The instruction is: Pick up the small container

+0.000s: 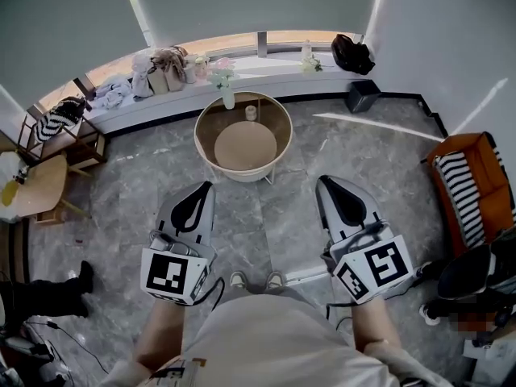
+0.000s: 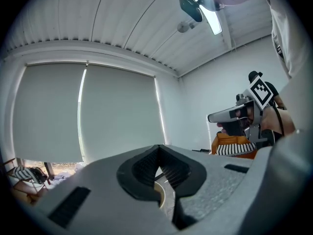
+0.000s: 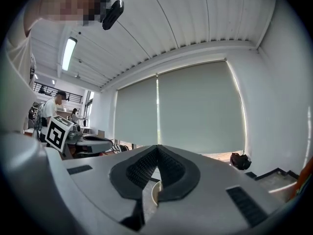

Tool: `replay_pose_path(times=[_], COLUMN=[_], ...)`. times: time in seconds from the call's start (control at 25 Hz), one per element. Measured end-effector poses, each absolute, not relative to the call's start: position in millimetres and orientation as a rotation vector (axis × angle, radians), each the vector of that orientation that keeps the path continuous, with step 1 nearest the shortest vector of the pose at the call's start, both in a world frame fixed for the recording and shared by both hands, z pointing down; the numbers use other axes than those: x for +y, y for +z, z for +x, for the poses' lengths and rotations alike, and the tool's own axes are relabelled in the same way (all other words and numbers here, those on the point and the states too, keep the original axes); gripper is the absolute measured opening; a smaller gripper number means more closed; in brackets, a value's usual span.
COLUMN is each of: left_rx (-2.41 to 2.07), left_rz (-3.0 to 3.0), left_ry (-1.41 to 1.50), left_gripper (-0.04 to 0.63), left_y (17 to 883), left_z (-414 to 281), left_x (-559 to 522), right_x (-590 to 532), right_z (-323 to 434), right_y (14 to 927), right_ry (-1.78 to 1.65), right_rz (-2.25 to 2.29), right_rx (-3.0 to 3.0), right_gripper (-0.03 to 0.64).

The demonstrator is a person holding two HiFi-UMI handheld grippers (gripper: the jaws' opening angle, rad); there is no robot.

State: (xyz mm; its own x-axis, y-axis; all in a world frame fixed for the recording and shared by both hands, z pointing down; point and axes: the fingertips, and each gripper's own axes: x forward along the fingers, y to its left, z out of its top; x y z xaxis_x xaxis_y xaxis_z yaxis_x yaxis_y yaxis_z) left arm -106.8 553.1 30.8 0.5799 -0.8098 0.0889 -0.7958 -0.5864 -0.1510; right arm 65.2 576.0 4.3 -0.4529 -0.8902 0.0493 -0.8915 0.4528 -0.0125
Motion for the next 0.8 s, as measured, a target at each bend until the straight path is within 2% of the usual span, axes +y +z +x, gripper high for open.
replay_pose_path(times=[0.4, 0.8], left_rx=[1.417, 1.440], left_rz=[-2.674, -2.649], left_ry=[-0.240, -0.229], left_gripper=[0.008, 0.008], left_y=[38, 48], left_z=[-69, -58], left_x=[553, 535], right_x=[566, 548], right_z=[110, 118], right_y=[16, 34], right_ry=[0.066, 0.066], right_rz=[1.611, 1.568], right_rx=[-2.669, -2.684], right_gripper=[0.006, 0.006])
